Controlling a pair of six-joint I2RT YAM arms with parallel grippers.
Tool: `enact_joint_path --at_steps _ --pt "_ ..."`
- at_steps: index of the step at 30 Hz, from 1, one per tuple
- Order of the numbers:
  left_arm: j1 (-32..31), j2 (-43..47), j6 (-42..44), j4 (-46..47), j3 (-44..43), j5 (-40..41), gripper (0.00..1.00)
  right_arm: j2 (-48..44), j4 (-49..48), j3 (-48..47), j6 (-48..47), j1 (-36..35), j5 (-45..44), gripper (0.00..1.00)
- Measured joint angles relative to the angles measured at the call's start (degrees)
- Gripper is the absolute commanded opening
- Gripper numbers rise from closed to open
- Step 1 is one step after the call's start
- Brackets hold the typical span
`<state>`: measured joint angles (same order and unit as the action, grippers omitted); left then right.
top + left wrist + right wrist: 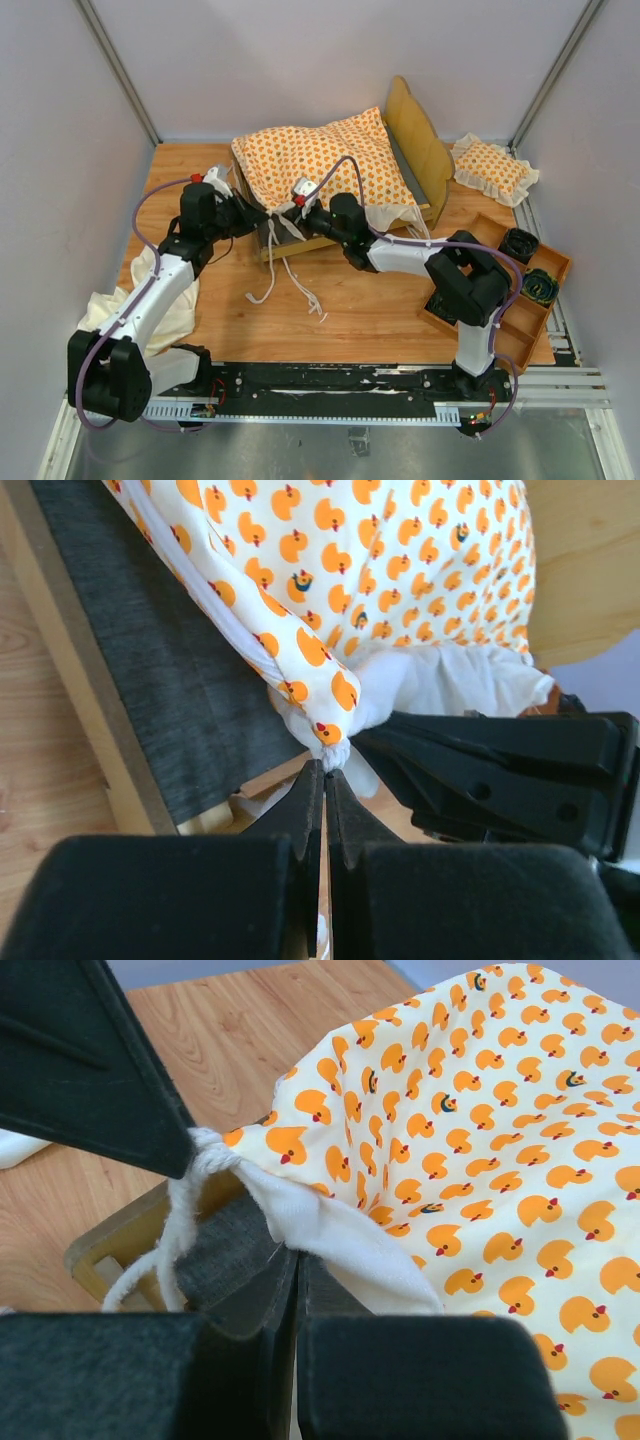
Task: Set up the pet bed
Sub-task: Cross the ropes over the mattress.
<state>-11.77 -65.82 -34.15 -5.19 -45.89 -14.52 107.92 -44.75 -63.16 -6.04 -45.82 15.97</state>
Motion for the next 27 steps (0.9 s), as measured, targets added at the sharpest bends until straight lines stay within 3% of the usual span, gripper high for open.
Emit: enact_joint_path --at_steps 5,7,17,27 --pt "0.9 0.0 -3.0 1.6 0.5 -4.2 0.0 0.0 0.4 0.1 0.4 0.6 0.3 0.19" --pt "1.6 0.0 -4.3 2.3 1.2 -5.2 0.0 -0.5 1.3 0.8 0.4 0.6 0.5 0.21" --pt "2.3 0.0 -7.7 4.6 2.7 -7.3 0.0 -9.3 3.9 4.5 1.5 0.6 7.8 0.18" --pt "2.4 0.0 -8.4 5.1 3.6 -7.7 0.0 -5.9 3.4 1.0 5.2 0.6 14.5 0.21"
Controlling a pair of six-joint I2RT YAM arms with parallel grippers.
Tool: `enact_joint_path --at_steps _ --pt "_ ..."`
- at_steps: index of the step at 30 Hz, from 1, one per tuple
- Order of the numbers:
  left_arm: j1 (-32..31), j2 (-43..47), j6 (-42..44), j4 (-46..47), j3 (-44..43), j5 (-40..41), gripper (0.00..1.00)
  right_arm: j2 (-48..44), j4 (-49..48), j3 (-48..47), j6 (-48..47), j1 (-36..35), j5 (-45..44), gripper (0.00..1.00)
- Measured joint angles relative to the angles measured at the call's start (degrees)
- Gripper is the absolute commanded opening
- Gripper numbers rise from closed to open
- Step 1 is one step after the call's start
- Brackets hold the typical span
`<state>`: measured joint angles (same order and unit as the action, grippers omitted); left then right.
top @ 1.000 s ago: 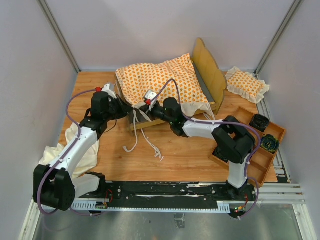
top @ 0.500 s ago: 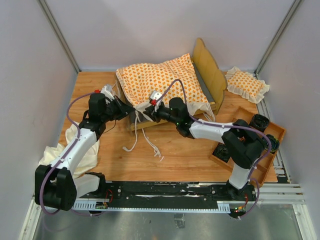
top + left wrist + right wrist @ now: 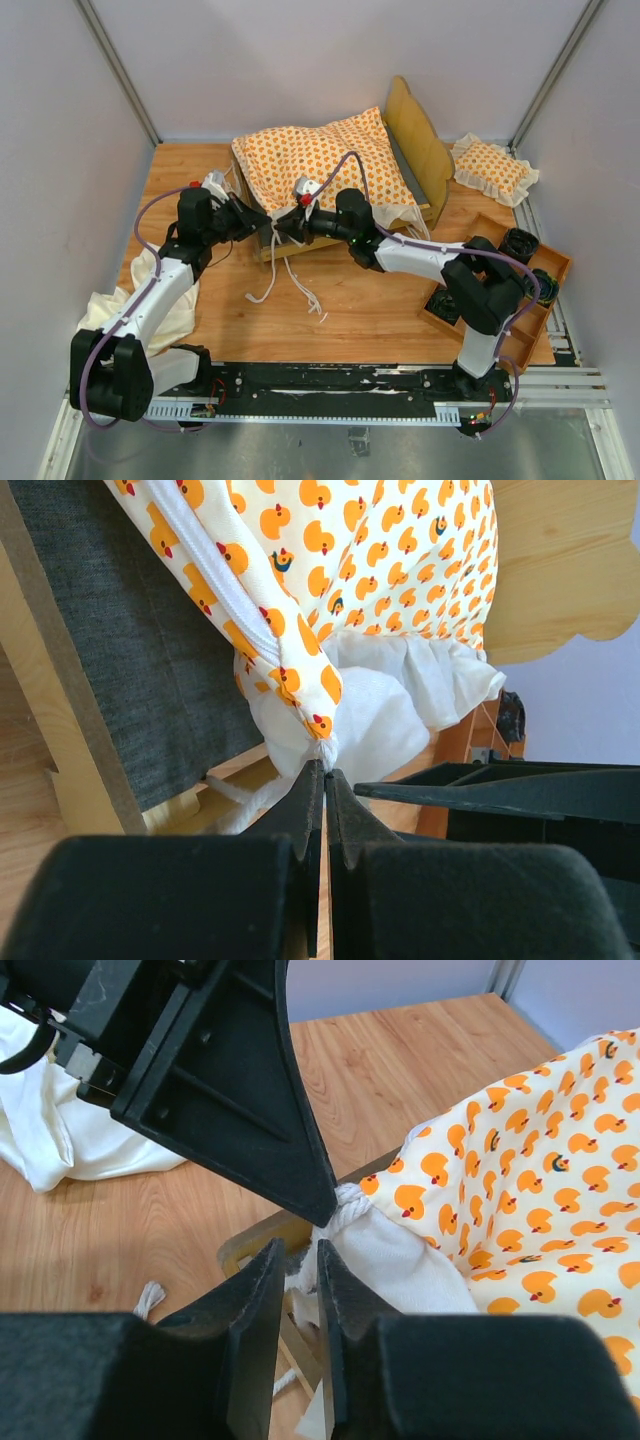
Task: Set up the pet bed
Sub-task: Cross the ropes over the mattress.
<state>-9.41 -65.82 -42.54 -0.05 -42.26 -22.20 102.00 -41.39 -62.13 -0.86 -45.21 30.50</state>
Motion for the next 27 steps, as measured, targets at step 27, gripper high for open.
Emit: enact_joint_path --at_steps 27 --pt "0.0 0.0 3.8 -0.3 0.6 3.0 0.0 6.8 -0.4 -3.8 2.1 0.1 1.6 0.01"
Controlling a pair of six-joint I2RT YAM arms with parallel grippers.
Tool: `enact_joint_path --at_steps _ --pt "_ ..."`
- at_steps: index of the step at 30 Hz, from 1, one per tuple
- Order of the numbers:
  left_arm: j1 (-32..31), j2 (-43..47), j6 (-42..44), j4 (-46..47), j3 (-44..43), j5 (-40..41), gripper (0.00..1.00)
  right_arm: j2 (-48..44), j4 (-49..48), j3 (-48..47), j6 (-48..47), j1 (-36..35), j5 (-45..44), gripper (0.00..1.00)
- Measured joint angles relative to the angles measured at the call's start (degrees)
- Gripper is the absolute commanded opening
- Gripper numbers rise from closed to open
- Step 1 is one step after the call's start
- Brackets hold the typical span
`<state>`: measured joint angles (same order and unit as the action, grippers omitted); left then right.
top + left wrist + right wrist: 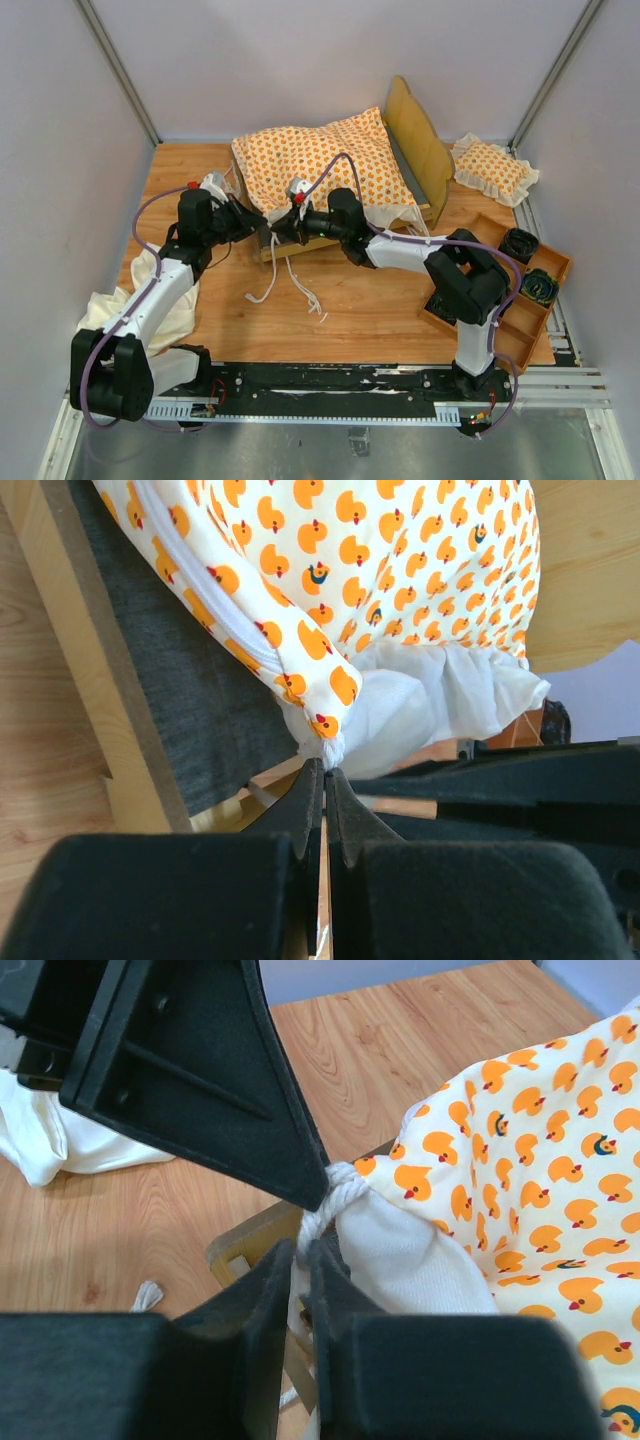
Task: Set up the pet bed
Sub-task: Cross the ropes over the mattress.
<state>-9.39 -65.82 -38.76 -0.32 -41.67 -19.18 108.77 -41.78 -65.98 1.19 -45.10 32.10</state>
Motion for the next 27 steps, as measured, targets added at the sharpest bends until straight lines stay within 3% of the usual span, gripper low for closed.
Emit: enact_joint_path --at_steps 9,11,13,15,23,27 --pt "0.3 0.0 1.3 -0.3 0.0 0.4 0.0 0.0 -3.7 1.3 3.2 0.2 2.4 0.0" --pt "0.3 0.0 1.2 -0.3 0.0 0.3 0.11 0.0 -4.0 1.3 3.5 0.2 2.5 0.0" --pt "0.3 0.0 1.3 -0.3 0.0 0.2 0.29 0.0 -4.1 1.3 3.8 0.2 2.4 0.0" --pt "0.3 0.0 1.7 -0.3 0.0 0.2 0.33 0.0 -4.2 1.3 4.3 0.2 2.4 0.0" --pt "0.3 2.1 4.2 0.0 3.0 0.3 0.24 0.0 -3.7 1.3 9.9 0.2 0.7 0.0" --pt "0.3 3.6 5.2 0.9 4.9 -0.1 0.27 0.0 -3.2 1.3 12.0 0.2 0.0 0.0"
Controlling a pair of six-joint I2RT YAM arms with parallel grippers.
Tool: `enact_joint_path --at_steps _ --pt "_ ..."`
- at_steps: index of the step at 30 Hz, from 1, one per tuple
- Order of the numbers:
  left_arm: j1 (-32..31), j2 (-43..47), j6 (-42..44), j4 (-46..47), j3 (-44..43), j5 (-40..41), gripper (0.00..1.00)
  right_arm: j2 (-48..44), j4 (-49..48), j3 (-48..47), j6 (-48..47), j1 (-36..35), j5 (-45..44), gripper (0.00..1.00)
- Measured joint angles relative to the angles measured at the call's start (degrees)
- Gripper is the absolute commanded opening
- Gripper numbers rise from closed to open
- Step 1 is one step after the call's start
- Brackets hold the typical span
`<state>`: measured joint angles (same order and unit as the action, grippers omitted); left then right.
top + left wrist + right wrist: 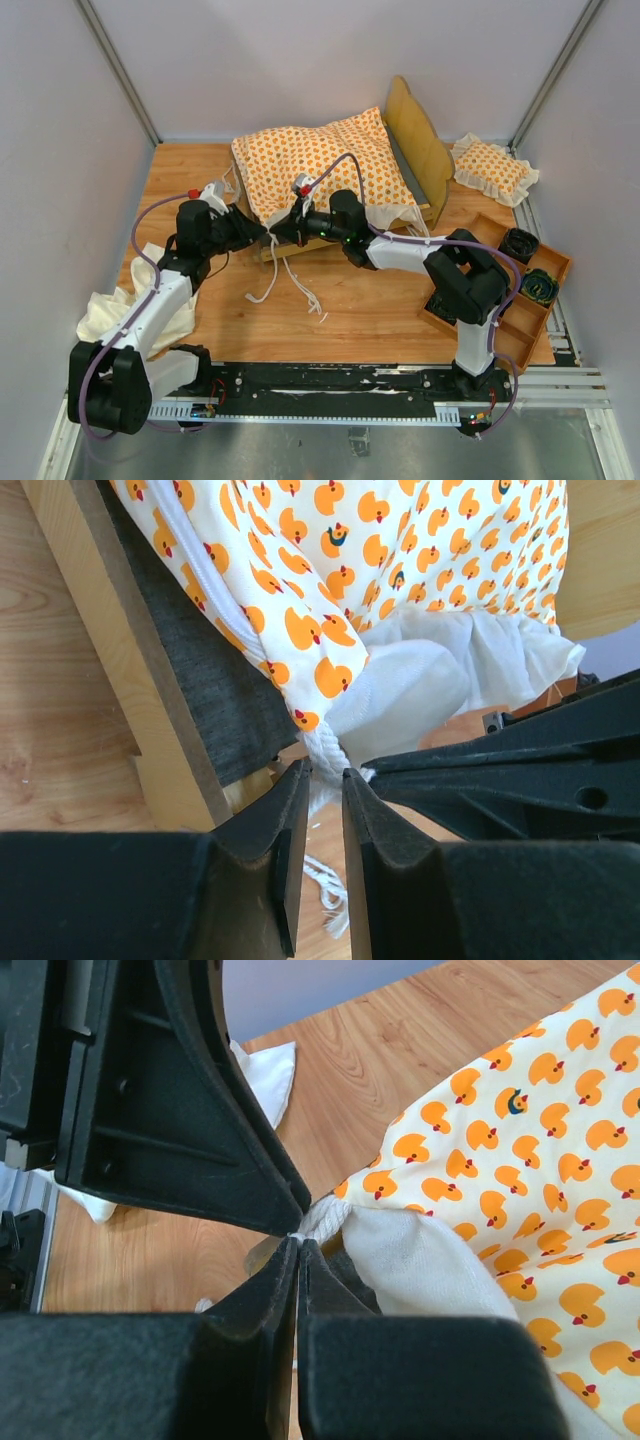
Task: Set up the pet bed
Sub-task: Cross the ropes over the mattress.
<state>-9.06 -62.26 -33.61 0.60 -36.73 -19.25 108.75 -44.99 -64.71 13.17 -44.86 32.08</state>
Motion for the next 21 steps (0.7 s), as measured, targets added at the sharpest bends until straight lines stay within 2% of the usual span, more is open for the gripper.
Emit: enact_joint_path --at_steps 3,6,15,21 --pt "0.0 0.4 0.4 0.2 0.4 -0.2 0.4 0.0 -0.1 0.0 1.0 0.0 -0.8 0.0" --pt "0.0 1.0 0.3 0.1 0.7 -1.0 0.44 0.0 -0.2 0.0 1.8 0.0 -1.4 0.0" --pt "0.0 4.3 -0.5 4.2 4.3 -4.3 0.36 0.0 -0.1 -0.1 6.1 0.0 -4.8 0.0" --pt "0.0 3.2 -0.7 6.6 5.6 -5.5 0.41 -0.3 -0.1 0.0 11.1 0.7 -7.1 0.0"
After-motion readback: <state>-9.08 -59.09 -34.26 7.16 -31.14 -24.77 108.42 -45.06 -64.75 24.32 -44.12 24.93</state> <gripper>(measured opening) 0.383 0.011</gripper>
